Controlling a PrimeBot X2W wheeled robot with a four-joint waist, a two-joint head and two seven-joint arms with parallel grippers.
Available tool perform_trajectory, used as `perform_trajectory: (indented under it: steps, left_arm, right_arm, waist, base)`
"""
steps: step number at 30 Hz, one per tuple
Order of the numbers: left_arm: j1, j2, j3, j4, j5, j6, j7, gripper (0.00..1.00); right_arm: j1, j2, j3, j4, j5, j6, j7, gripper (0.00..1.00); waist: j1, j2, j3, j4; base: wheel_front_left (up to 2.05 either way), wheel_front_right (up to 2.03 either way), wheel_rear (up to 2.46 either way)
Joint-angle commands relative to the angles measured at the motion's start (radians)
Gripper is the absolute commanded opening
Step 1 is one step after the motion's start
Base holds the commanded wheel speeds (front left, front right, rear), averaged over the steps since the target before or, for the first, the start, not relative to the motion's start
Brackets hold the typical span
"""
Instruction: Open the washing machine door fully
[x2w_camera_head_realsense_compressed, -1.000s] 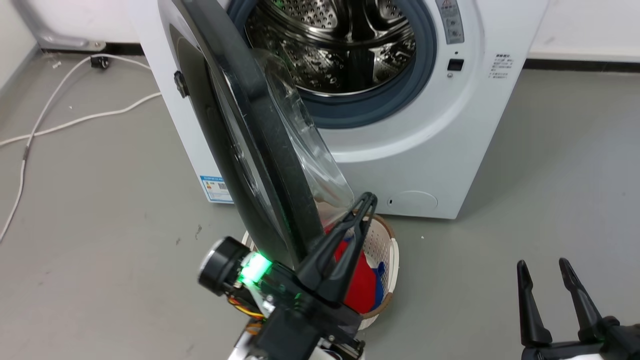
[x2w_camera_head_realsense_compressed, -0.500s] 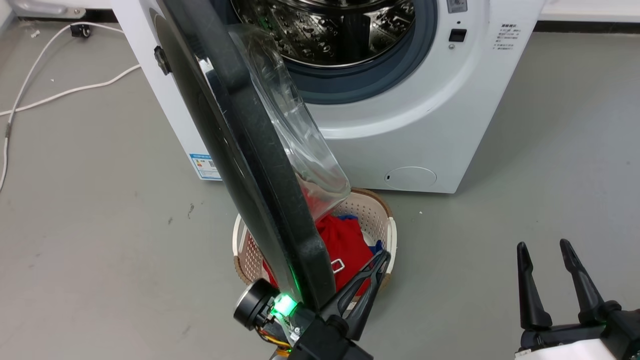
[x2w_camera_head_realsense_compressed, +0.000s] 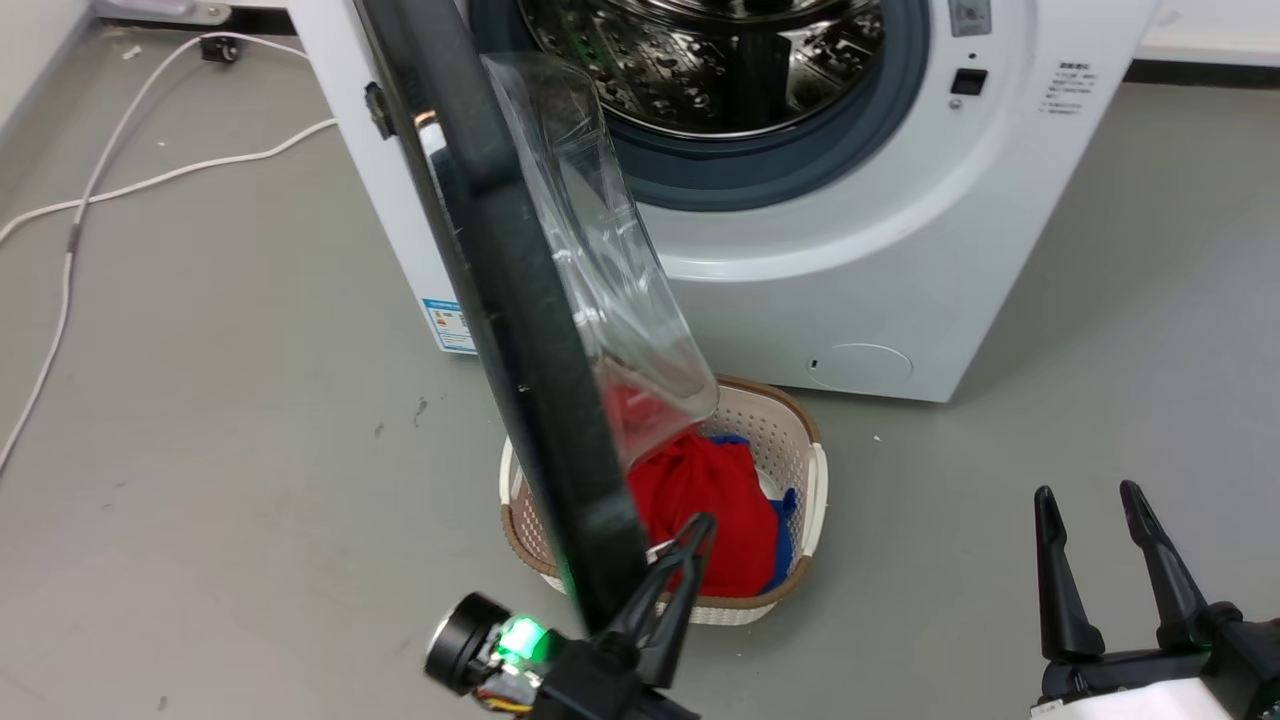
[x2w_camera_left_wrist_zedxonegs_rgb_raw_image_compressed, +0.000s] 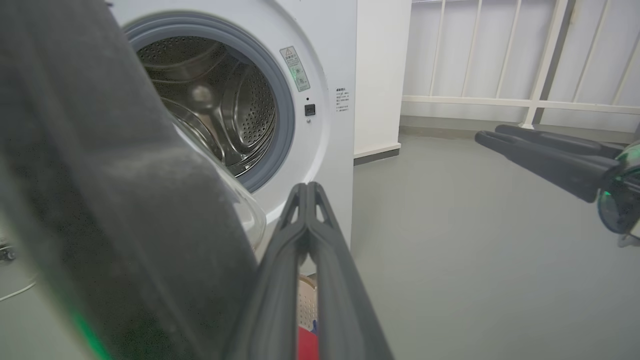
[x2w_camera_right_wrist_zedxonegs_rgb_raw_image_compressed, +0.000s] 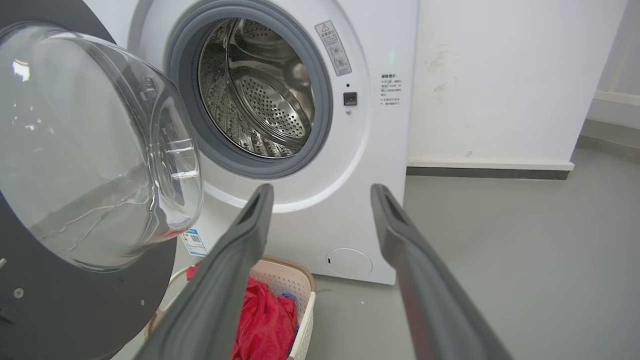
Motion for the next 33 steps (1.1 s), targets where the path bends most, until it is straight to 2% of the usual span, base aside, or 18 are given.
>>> perform_trajectory:
  steps: [1, 10, 16, 21, 33]
  left_arm:
    - [0.018, 0.026, 0.05, 0.005, -0.009, 0.029, 0.005, 0.0]
    - [0.081, 0.062, 0.177, -0.025, -0.03, 0.094, 0.006, 0.0]
    - [0.126, 0.072, 0.229, -0.048, -0.038, 0.114, 0.004, 0.0]
    - [0.147, 0.092, 0.314, -0.045, -0.049, 0.134, 0.004, 0.0]
    - [0.162, 0.126, 0.494, -0.029, -0.07, 0.165, 0.004, 0.0]
  right_arm:
    - [0.006, 0.002, -0.001, 0.001, 0.004, 0.0, -0.002, 1.0]
    - [0.032, 0.002, -0.013, -0.002, 0.002, 0.0, -0.002, 1.0]
    - [0.029, 0.001, -0.017, -0.004, -0.004, 0.0, -0.002, 1.0]
    - [0.032, 0.001, -0.014, -0.007, -0.014, 0.0, -0.002, 1.0]
    - [0.02, 0.001, -0.014, -0.018, -0.034, 0.0, -0.002, 1.0]
  waist:
    - [0.0, 0.0, -0.009, 0.016]
    - [0.0, 0.0, -0.026, 0.082]
    - [0.0, 0.0, -0.03, 0.11]
    - [0.0, 0.0, -0.029, 0.13]
    - [0.0, 0.0, -0.016, 0.136]
  base:
    - [0.0, 0.0, 0.0]
    - [0.0, 0.0, 0.0]
    - [0.0, 0.0, 0.0]
    - [0.0, 0.0, 0.0]
    - [0.0, 0.0, 0.0]
